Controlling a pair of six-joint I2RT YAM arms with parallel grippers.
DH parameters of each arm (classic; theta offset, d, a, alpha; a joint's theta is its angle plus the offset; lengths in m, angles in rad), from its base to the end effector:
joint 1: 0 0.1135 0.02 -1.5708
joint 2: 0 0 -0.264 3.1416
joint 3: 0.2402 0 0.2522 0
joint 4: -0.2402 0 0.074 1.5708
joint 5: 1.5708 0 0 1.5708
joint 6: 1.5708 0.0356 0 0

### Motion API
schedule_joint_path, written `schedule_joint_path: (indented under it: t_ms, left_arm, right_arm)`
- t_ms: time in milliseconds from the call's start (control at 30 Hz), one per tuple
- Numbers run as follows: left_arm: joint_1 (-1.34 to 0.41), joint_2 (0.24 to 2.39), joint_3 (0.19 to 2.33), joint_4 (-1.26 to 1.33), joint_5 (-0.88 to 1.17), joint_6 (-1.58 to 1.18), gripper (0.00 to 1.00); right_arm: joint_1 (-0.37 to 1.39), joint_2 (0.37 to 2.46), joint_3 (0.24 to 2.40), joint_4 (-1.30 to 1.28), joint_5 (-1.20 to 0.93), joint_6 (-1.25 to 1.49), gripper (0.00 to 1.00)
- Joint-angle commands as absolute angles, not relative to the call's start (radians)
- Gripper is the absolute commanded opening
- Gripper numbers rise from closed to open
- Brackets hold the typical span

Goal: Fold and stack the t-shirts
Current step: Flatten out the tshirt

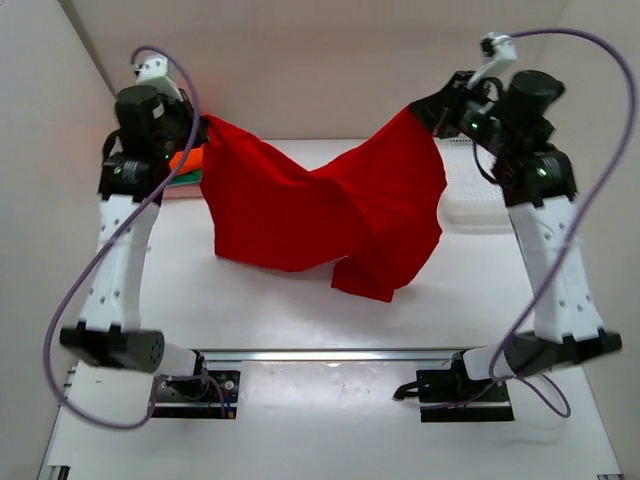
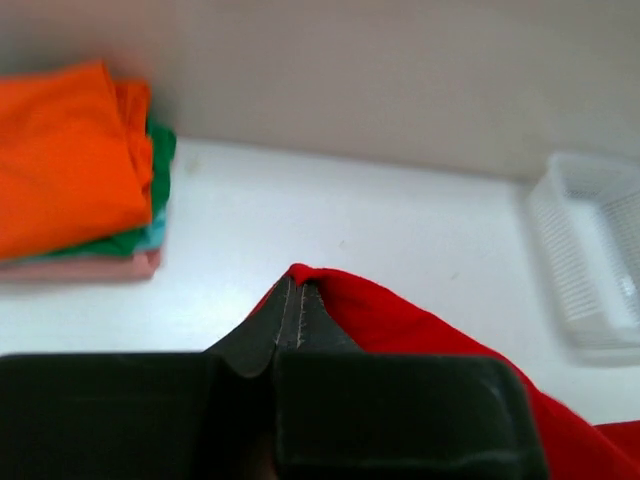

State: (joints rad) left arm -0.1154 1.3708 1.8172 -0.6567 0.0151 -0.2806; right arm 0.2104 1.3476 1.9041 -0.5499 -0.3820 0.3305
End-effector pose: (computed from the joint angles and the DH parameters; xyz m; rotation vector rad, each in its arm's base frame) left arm 0.2679 -0.0316 0.5092 -0.1368 1.7856 -0.2983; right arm 0.2367 0.0641 0.5520 -0.2123 1.5968 0.7198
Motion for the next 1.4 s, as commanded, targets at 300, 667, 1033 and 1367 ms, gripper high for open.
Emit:
schedule_joint_path:
  t_ms: [300,667,1033,1367]
  left_arm:
    - [-0.043,1.818,2.235,-0.742,0.090,-0.216,0.00]
    - [-0.032,1.557,2.160,-0.601,0.091,-0.219,0.00]
    - [-0.046,1.352,2.056,-0.586,0.043,-0.235,0.00]
    - [-0.034,1.396,2.046,-0.574,0.044,-0.235,0.00]
  right_arm:
    - [0.095,1.853,2.328,-0.592,-0.376,0.227,0.00]
    - [0.003,1.589,2.201,-0.449,-0.404,0.272,0.00]
    - [0.018,1.325,2.117,-0.442,-0.348,0.261,0.00]
    - [0.008,1.365,2.137,-0.403,-0.443,0.310,0.00]
